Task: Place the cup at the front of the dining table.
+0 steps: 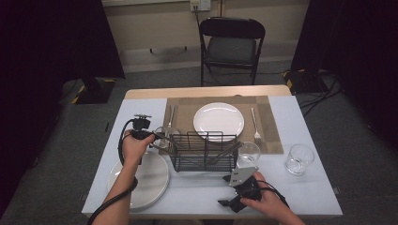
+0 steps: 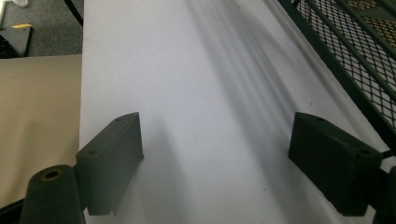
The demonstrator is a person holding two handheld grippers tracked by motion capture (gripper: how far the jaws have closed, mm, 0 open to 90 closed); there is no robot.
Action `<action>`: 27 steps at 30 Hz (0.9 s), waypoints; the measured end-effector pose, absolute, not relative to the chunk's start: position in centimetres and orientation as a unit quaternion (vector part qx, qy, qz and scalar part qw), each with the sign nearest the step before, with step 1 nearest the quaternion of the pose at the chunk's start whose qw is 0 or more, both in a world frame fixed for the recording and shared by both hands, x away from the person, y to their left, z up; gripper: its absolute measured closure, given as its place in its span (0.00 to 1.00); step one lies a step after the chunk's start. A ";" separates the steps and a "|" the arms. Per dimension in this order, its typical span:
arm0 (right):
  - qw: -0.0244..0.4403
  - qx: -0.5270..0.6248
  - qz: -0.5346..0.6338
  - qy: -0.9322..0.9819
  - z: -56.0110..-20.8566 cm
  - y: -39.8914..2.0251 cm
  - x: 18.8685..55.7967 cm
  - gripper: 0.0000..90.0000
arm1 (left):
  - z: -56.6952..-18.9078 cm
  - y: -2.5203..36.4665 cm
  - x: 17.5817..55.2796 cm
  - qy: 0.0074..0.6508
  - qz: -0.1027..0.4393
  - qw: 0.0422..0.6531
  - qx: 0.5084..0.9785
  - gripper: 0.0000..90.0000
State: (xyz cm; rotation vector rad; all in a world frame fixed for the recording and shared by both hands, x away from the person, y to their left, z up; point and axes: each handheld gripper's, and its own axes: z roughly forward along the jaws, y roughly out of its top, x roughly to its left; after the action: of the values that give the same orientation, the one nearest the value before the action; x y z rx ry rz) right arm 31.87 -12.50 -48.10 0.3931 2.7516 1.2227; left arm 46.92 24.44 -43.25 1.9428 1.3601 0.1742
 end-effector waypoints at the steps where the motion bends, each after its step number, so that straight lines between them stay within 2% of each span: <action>1: 0.053 0.129 0.402 0.905 -48.1 -12.5 31.9 0.18 | -43.3 24.4 46.9 0.532 0.067 0.372 0.758 0.94; 27: 0.053 0.129 0.402 0.905 -48.1 -12.5 31.9 0.18 | -43.4 24.2 47.1 0.530 0.071 0.385 0.752 0.93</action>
State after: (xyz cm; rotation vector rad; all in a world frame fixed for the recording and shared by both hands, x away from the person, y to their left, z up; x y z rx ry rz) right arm 31.86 -12.50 -48.10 0.3934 2.7507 1.2219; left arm 47.11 24.22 -43.44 1.9157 1.3493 0.1814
